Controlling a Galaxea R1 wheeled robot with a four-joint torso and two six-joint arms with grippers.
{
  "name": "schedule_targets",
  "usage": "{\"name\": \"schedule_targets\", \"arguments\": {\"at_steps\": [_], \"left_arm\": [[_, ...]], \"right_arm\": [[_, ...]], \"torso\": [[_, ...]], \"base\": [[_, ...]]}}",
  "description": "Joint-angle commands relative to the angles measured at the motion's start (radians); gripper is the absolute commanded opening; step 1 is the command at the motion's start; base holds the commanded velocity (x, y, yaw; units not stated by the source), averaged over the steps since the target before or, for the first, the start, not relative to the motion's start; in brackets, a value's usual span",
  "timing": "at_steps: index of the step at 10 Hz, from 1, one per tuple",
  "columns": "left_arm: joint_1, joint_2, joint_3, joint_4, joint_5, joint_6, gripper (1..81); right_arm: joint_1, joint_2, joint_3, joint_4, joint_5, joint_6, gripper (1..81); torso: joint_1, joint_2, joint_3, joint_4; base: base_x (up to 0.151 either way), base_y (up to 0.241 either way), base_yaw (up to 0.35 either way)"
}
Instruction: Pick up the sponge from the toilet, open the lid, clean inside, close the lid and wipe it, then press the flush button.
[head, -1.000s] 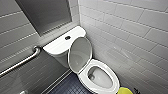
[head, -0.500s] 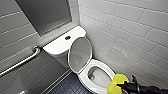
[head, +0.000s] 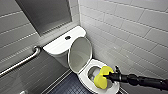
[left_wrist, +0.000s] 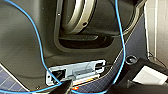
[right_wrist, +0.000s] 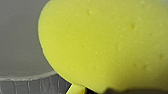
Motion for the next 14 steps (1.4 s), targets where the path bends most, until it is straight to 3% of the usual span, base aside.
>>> {"name": "schedule_targets", "arguments": {"at_steps": [1,7,10,14], "left_arm": [[0.047,-0.013,0.013,0.0,0.082,0.005,81.1],[0.053,-0.013,0.013,-0.003,0.083,0.0,81.1],[0.054,-0.01,0.013,0.0,0.083,0.0,81.1],[0.053,-0.011,0.013,0.002,0.083,0.0,81.1]], "right_arm": [[0.169,0.252,-0.268,-0.01,-0.083,0.031,1.0],[0.194,0.639,-0.788,-0.007,-0.068,0.036,1.0],[0.159,0.676,-0.803,-0.016,-0.054,0.036,1.0],[0.073,0.638,-0.688,-0.034,-0.052,0.025,1.0]], "torso": [[0.0,0.0,0.0,0.0],[0.0,0.0,0.0,0.0],[0.0,0.0,0.0,0.0],[0.0,0.0,0.0,0.0]], "base": [[0.0,0.0,0.0],[0.0,0.0,0.0],[0.0,0.0,0.0],[0.0,0.0,0.0]]}}
